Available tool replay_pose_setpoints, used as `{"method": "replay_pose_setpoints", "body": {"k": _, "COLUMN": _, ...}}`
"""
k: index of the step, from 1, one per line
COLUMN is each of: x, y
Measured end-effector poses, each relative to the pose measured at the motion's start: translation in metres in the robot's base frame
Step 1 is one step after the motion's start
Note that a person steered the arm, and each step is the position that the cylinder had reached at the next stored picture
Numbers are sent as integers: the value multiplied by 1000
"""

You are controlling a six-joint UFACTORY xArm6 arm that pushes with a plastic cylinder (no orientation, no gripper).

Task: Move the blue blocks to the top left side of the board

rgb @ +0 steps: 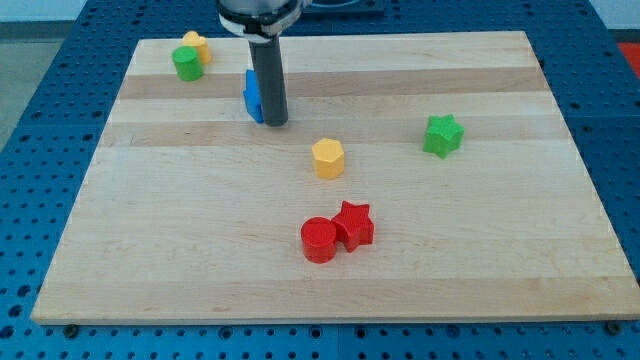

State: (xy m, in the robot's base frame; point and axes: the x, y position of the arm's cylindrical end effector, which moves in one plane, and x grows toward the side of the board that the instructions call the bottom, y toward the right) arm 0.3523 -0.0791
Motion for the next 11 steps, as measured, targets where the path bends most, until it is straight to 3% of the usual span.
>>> {"method": "replay_pose_setpoints", "body": {"k": 2, "x": -49, "y": -6}}
{"method": "replay_pose_setpoints", "body": {"k": 6, "x": -51, "y": -87}}
{"method": "replay_pose_setpoints", "body": {"k": 8, "x": -52, "y": -88}}
{"method": "replay_pose_setpoints", "body": {"k": 11, "x": -43, "y": 91}}
